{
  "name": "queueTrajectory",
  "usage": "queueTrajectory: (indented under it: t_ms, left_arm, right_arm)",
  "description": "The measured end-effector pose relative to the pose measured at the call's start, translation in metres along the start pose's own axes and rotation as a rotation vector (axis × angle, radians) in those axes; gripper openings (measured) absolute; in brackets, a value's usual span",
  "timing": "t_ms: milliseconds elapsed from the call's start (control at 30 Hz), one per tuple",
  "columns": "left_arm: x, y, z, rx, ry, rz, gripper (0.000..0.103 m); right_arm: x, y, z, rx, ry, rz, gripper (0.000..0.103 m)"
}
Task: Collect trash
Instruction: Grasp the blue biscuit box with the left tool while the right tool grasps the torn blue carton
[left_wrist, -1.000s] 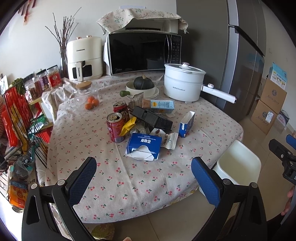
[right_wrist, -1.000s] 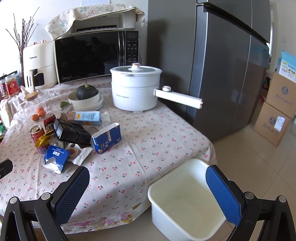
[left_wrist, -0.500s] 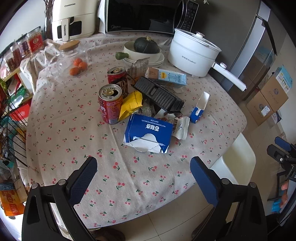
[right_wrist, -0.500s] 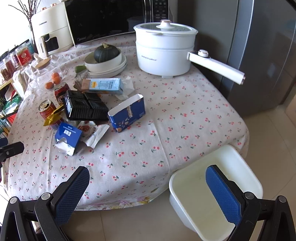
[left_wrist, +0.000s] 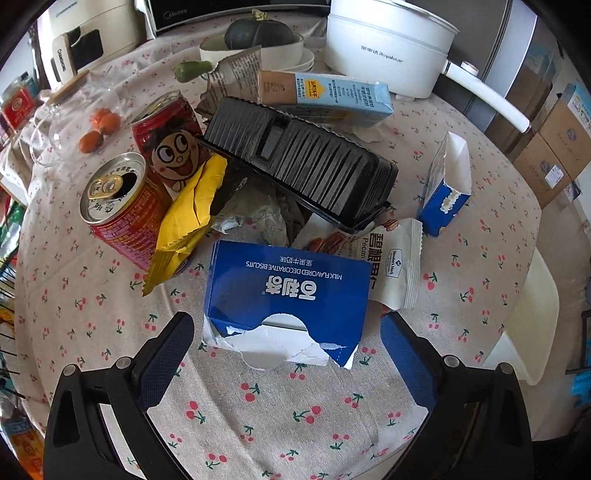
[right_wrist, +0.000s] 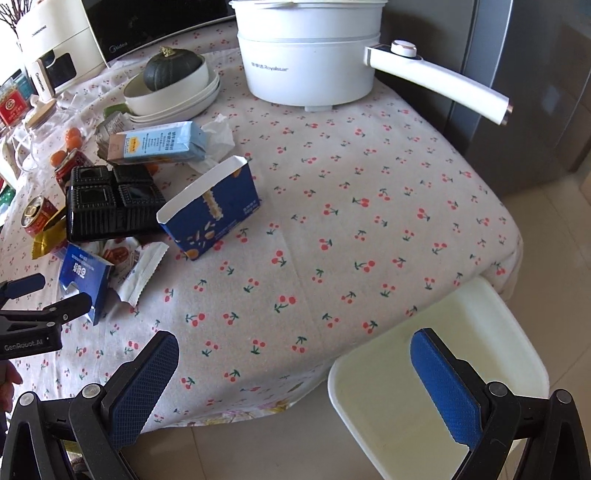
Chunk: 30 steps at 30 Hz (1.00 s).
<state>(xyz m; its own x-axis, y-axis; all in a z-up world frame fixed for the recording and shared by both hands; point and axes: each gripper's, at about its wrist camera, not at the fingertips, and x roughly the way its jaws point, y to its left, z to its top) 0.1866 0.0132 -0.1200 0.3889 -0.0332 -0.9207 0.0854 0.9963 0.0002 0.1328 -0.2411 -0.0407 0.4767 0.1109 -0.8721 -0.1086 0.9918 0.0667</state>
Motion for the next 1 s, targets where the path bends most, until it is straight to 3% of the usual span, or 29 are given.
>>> queueTrajectory:
  t_ms: [133,400,633,800,1000]
  left_arm:
    - [0.020,0.003,0.004,0.001,0.035,0.019,0.102]
    - [0.027,0.023,0.008,-0.012,0.034,-0.042,0.097]
    - [-0.001,0.030,0.001,-0.021,-0.002,-0.097,0.093]
    - [-0.026,0.035,-0.013,-0.030,-0.011,-0.125,0.093]
    - [-0.051,0.035,-0.031,0.000,-0.045,-0.108,0.093]
  right_arm:
    - [0.003,-0.006,0.002,0.021,0.009,0.012,0.103]
    - [0.004,-0.003,0.000,-0.007,0.013,-0.006,0.103]
    - [0.012,0.008,0.007,-0.031,0.018,-0.028,0.103]
    - [0.026,0.023,0.021,-0.007,0.030,0.013,0.103]
    - [0.052,0.045,0.046,0.065,0.023,0.082,0.103]
